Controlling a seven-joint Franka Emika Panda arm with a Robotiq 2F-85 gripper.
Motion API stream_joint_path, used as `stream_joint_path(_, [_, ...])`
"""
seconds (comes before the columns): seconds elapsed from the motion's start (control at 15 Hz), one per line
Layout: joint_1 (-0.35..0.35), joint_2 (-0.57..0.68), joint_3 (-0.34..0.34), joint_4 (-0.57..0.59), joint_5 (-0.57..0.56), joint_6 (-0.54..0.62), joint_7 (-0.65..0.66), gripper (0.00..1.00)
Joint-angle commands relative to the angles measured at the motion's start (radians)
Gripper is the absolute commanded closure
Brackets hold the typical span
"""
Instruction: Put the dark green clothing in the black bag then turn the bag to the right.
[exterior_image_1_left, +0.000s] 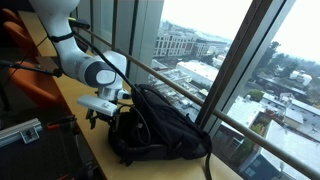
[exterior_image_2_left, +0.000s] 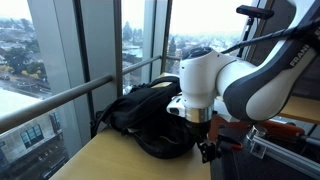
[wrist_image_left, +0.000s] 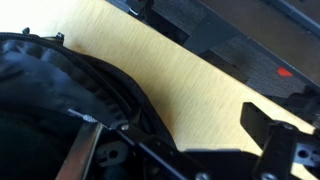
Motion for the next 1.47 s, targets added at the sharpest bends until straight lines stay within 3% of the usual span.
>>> stream_joint_path(0.0, [-0.009, 0.032, 0.007, 0.019, -0.005, 0.022, -0.039, 0.0])
stream_joint_path(0.67, [-0.032, 0.206, 0.009, 0.133, 0.015, 0.022, -0.071, 0.0])
stream_joint_path(0.73, [-0.035, 0.219, 0.01, 0.145, 0.017, 0.018, -0.071, 0.1])
stream_joint_path(0.8, [-0.041, 0.225, 0.011, 0.154, 0.019, 0.015, -0.072, 0.26])
stream_joint_path(1.4, [-0.048, 0.135, 0.024, 0.132, 0.037, -0.004, -0.057, 0.93])
